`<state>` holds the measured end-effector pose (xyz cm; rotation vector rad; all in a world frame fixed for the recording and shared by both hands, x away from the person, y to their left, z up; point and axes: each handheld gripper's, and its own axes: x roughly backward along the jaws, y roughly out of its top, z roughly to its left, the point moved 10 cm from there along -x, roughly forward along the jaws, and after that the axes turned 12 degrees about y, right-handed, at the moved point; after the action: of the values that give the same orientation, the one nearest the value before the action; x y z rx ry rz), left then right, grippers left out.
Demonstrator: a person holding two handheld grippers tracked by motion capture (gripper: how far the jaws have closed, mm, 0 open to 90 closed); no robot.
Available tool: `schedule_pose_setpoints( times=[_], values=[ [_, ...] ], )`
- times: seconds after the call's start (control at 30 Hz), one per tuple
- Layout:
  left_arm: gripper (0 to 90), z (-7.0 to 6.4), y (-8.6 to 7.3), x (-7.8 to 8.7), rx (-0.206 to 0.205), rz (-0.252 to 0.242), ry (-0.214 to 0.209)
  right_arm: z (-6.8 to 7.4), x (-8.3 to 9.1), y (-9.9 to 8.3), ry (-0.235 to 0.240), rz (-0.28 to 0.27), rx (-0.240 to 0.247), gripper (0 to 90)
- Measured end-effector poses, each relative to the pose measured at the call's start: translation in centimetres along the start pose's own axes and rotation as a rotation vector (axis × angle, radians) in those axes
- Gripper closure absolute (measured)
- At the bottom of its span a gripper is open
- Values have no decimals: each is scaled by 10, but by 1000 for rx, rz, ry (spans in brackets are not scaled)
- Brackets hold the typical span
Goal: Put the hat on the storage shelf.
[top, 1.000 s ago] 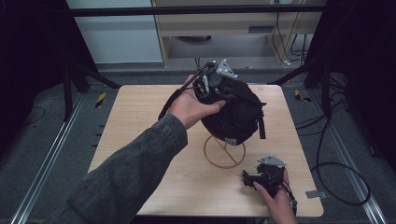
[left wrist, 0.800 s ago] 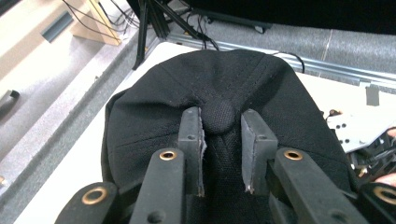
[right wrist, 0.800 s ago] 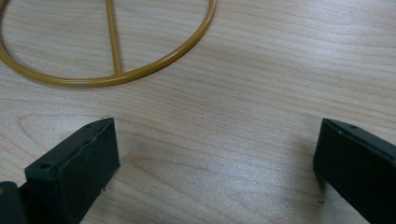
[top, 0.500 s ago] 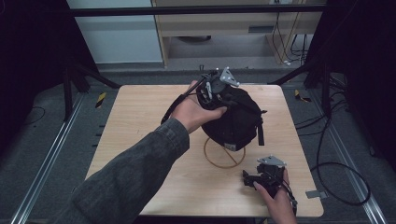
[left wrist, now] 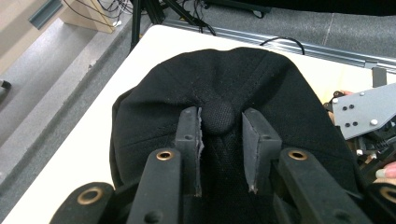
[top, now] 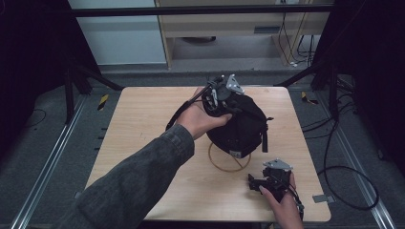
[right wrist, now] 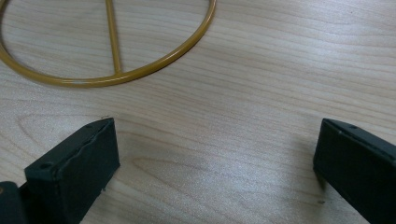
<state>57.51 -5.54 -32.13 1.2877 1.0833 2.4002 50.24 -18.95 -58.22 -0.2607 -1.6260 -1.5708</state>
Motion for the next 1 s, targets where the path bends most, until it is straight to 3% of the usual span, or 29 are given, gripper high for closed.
schedule_pose_setpoints(
  times=[0.2,0.37,0.53,0.7,1.0],
  values=[
    [673,-1,-3,-1,-14,8,3,0,0,0,0,0,0,3],
    [621,0,-6,0,1,-7,15,0,0,0,0,0,1,3],
    [407,2,-8,3,11,-36,37,0,0,0,0,0,0,4],
    [211,-3,-9,8,17,-51,24,0,0,0,0,0,0,4],
    [105,-17,-10,18,2,-68,14,0,0,0,0,0,-4,3]
  ],
)
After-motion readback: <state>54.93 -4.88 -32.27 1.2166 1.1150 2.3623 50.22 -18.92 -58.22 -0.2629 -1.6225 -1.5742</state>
